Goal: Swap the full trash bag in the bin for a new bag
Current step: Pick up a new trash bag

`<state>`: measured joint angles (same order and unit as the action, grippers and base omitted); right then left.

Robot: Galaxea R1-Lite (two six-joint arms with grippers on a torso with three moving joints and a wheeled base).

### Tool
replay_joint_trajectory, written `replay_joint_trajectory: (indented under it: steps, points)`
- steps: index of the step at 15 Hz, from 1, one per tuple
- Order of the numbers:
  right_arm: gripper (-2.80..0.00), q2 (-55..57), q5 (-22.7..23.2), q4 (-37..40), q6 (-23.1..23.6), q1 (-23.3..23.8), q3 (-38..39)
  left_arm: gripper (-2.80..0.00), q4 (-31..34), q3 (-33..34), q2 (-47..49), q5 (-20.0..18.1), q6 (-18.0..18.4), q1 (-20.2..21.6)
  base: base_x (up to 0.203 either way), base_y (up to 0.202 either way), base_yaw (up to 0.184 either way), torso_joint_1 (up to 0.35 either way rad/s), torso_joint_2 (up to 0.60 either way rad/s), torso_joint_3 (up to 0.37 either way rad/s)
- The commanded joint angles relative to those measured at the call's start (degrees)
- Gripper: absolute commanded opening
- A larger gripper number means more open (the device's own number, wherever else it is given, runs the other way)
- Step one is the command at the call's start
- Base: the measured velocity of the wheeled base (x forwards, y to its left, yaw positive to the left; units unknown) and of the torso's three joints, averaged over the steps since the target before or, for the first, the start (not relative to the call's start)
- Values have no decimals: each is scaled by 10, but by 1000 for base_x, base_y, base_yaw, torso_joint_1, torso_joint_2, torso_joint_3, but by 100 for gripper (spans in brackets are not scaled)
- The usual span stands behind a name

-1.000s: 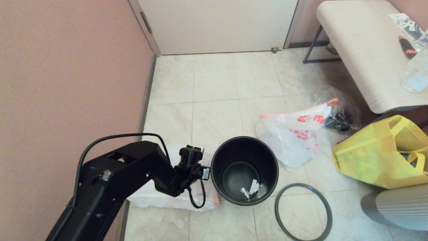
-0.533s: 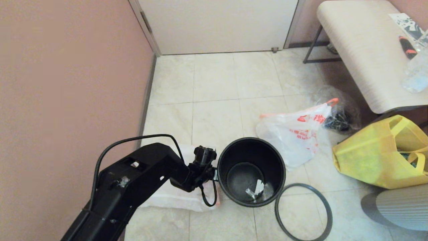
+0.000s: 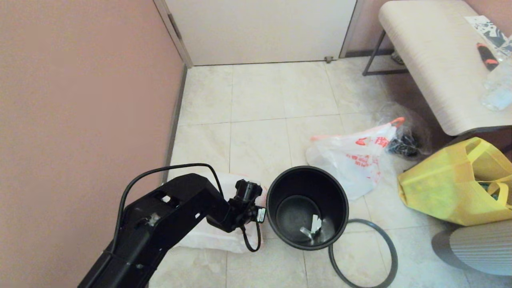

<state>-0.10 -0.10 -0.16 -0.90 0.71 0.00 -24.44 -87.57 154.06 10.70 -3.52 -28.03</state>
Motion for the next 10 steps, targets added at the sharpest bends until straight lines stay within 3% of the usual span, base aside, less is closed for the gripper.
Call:
replay_joint_trajectory:
  steps: [1, 8, 10]
  points:
    - [-280, 1, 0, 0, 0, 1, 1, 0, -3, 6, -8, 0, -2, 0, 0, 0, 0, 0, 0, 0]
    - [-280, 1, 0, 0, 0, 0, 1, 0, -3, 40, -27, -4, -15, -5, 0, 0, 0, 0, 0, 0]
    - [-280, 1, 0, 0, 0, 0, 1, 0, -6, 70, -43, -31, -15, -4, 0, 0, 0, 0, 0, 0]
